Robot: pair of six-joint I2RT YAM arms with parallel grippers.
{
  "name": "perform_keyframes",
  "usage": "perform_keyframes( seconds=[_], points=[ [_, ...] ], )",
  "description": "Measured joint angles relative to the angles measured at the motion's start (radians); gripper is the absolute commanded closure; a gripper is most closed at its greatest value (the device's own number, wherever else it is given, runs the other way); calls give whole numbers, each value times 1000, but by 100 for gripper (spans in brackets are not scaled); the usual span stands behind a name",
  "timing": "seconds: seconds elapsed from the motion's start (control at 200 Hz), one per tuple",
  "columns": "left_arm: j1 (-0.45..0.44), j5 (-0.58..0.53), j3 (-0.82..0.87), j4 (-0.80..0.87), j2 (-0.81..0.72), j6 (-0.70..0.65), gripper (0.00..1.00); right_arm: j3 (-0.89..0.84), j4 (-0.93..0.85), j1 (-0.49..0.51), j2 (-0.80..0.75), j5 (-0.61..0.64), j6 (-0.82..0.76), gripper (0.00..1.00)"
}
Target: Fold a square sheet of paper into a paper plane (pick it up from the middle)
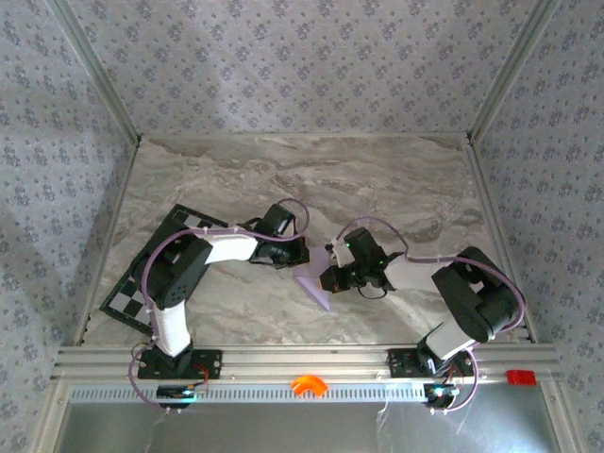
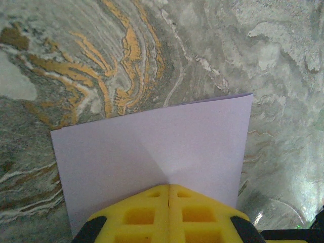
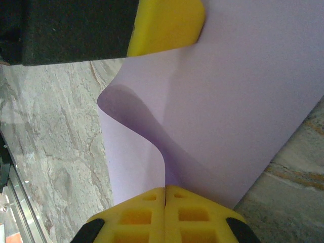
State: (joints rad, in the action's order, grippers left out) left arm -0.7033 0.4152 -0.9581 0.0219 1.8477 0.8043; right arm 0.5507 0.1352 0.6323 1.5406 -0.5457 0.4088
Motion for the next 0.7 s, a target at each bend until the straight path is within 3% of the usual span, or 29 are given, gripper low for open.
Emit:
perform_keyframes(
  seconds=[0.7],
  points=[
    [-4,-8,-2,4,0,-11,99,0,-16,0,0,12,-10,100]
  ],
)
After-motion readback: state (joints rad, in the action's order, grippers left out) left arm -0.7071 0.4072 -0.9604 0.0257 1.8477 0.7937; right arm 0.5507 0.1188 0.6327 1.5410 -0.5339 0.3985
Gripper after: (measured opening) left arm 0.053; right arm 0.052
